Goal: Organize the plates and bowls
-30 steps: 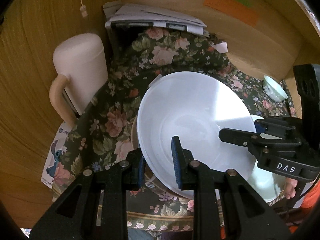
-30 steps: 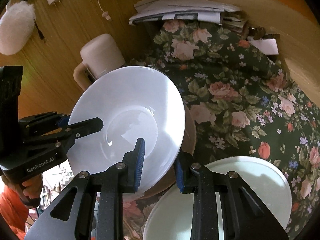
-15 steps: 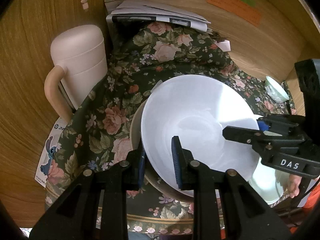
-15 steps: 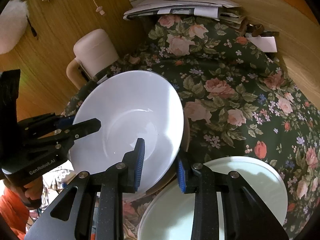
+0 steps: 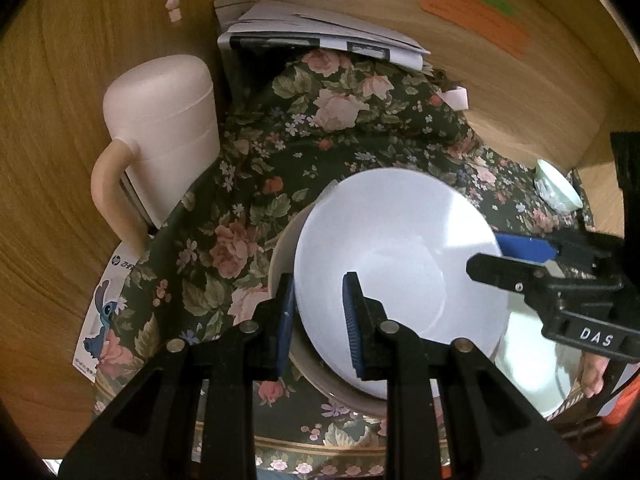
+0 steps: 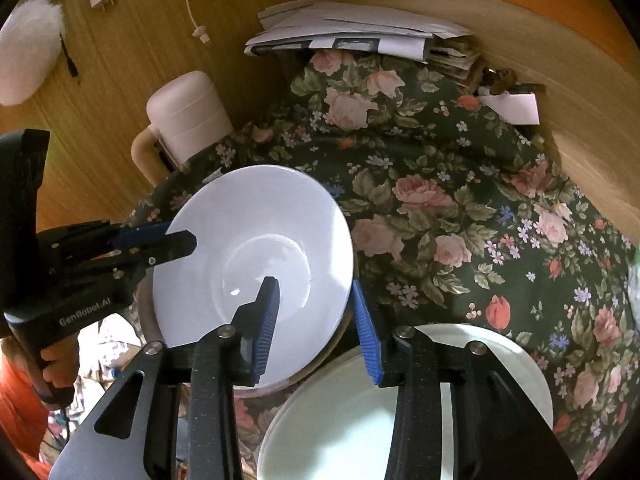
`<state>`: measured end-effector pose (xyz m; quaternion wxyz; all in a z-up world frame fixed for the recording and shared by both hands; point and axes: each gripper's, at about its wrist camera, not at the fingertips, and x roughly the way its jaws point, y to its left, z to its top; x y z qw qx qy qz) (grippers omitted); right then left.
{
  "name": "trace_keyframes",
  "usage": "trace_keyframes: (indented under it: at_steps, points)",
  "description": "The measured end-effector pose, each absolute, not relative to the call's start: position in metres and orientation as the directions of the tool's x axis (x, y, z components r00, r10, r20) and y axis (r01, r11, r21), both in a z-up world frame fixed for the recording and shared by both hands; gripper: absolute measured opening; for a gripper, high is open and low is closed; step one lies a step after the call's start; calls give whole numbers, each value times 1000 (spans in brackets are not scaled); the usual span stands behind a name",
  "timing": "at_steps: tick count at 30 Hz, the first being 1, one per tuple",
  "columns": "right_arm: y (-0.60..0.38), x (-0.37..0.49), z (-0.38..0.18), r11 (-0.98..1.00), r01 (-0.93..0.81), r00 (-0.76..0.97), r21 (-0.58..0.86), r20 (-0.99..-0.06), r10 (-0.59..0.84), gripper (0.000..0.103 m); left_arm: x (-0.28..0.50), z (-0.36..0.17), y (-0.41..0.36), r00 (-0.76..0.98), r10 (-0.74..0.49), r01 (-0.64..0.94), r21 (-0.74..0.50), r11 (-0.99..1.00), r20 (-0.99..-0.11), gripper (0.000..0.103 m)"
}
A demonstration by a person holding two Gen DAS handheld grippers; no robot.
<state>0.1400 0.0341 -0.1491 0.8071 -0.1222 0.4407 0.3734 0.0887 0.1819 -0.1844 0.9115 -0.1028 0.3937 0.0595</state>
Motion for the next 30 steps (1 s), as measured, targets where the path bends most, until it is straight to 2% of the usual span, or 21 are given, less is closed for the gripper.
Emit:
trace_keyframes:
  at_steps: [2,5,7,10,14,18,21,30]
  points:
    - [31,139,-148,692,-709,337,133,-799,499,35,89,-183,183,685,33,-189,-134,973,-728,24]
    - [28,139,-144,695,-707,346,132,-793,502,36,91,-182,182,681,30,-179,-127,976,-732,30]
    - [24,139,-142,698,-703,354,133,-787,506,41,94,-180,180,679,36,-180,-118,977,-733,34]
    - [16,139,-135,706,-696,377,131,-770,514,46,93,-172,177,698,77,-200,-91,976,-712,52]
    - [4,142,-124,721,-682,411,125,-750,519,51,92,-153,170,731,79,-186,-86,979,-678,58]
    - [-13,144,-110,746,-657,466,114,-716,519,61,94,-138,158,757,63,-163,-94,982,-650,62]
    - [-29,148,-99,767,-633,506,105,-693,513,62,99,-129,145,777,50,-137,-91,986,-627,69]
    - [-89,173,-77,848,-519,604,107,-656,452,63,139,-110,94,807,-35,-19,-85,996,-590,77]
